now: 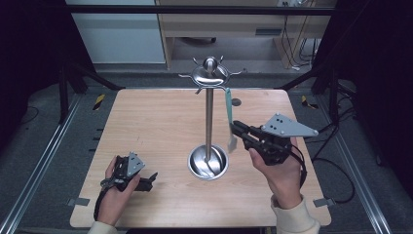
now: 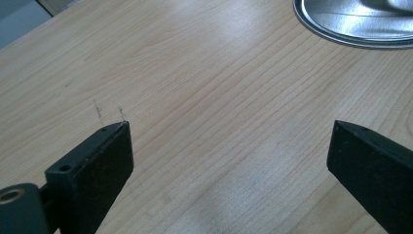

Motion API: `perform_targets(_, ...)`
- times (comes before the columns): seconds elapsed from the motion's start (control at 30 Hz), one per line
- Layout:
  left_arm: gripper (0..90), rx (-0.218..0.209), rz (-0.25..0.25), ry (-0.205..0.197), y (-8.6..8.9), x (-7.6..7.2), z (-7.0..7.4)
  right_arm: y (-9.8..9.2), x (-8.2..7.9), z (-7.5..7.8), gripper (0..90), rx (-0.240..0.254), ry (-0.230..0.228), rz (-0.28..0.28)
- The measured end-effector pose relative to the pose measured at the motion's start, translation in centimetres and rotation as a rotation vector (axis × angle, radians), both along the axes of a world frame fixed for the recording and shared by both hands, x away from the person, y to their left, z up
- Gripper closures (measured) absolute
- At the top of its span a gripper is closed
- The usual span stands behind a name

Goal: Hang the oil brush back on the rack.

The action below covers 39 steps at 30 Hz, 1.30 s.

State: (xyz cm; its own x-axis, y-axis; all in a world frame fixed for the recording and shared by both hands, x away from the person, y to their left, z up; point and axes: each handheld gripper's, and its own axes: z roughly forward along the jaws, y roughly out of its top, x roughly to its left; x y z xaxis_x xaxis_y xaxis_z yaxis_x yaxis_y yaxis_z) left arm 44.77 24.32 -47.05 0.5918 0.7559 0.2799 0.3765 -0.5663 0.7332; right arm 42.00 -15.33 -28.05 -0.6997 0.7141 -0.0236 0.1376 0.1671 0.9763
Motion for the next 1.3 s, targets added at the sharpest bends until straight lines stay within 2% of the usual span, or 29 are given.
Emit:
perform_targets(0.27, 2.6, -0.007, 0.005, -0.006, 0.1, 0.0, 0.1, 0.4, 0.6, -0.2, 79.4, -0.018, 0.007, -0.009)
perform_targets(0.5, 2.6, -0.007, 0.004, -0.009, 0.1, 0.0, 0.1, -0.9, 0.5, 0.0, 56.9, -0.041, -0.006, -0.099)
perform_targets(0.67, 2.6, -0.007, 0.005, -0.012, 0.1, 0.0, 0.1, -1.8, 0.8, 0.1, 44.0, -0.045, -0.006, -0.119)
perform_targets(0.83, 2.6, -0.008, 0.009, -0.022, 0.1, -0.1, 0.3, -2.1, 1.2, -0.2, 30.8, -0.059, 0.018, -0.156)
perform_targets(1.03, 2.6, -0.002, 0.008, -0.022, 0.2, -0.1, 0.3, -2.4, 1.7, -0.4, 19.7, -0.086, 0.021, -0.211)
perform_targets(1.3, 2.6, -0.004, 0.011, -0.024, 0.2, -0.1, 0.3, -3.7, 1.8, -0.3, 12.8, -0.104, 0.001, -0.272)
